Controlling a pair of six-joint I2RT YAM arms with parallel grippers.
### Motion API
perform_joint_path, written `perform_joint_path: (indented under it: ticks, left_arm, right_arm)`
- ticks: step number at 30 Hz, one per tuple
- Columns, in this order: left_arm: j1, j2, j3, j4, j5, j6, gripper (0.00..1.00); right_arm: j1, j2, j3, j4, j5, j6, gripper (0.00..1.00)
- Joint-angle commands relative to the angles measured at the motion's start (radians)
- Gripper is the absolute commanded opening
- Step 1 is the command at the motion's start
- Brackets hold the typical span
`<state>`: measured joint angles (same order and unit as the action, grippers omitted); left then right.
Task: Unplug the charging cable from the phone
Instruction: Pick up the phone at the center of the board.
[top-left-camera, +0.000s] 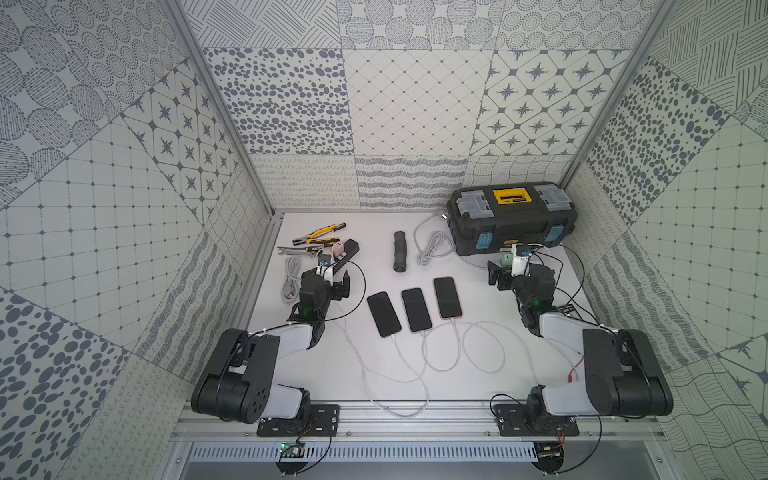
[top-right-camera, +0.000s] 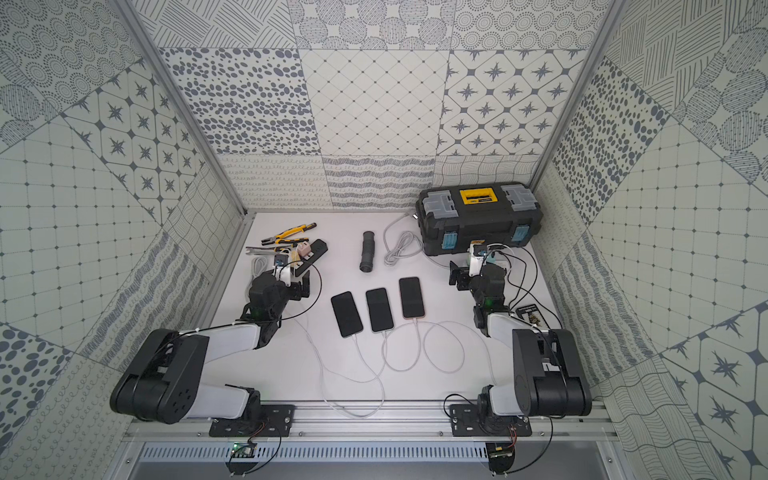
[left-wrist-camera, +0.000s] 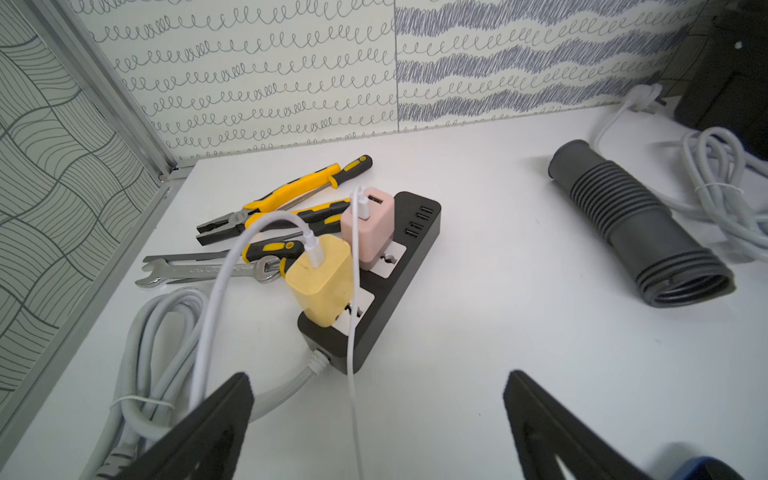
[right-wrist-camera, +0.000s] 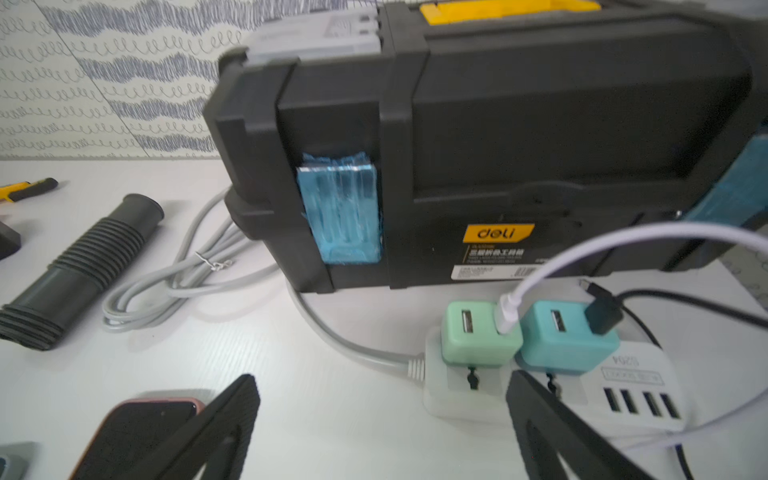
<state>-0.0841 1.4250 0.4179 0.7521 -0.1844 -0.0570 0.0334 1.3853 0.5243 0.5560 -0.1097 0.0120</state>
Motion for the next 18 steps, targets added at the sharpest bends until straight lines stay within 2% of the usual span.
perform_joint_path:
  ticks: [1,6,12,14,18]
  left_arm:
    - [-0.015,-0.056,0.043,-0.182,-0.03,-0.026,0.98]
    - [-0.039,-0.113,0.116,-0.366,-0.04,-0.046,0.98]
    - [-0.056,-0.154,0.225,-0.642,-0.024,-0.203,0.98]
    - [-0.061,-0.149,0.26,-0.734,-0.002,-0.247,0.98]
    - [-0.063,-0.135,0.285,-0.808,0.054,-0.307,0.98]
  right_arm:
    - [0.035,-0.048,0.084,-0.221,0.013,-0.021,0.97]
    - [0.093,-0.048,0.245,-0.556,0.03,-0.003,0.97]
    - [0.214,-0.02,0.397,-0.837,0.117,0.071,0.97]
    - [0.26,-0.007,0.446,-0.919,0.156,0.129,0.97]
    - [0.311,0.046,0.549,-1.086,0.19,0.27,0.97]
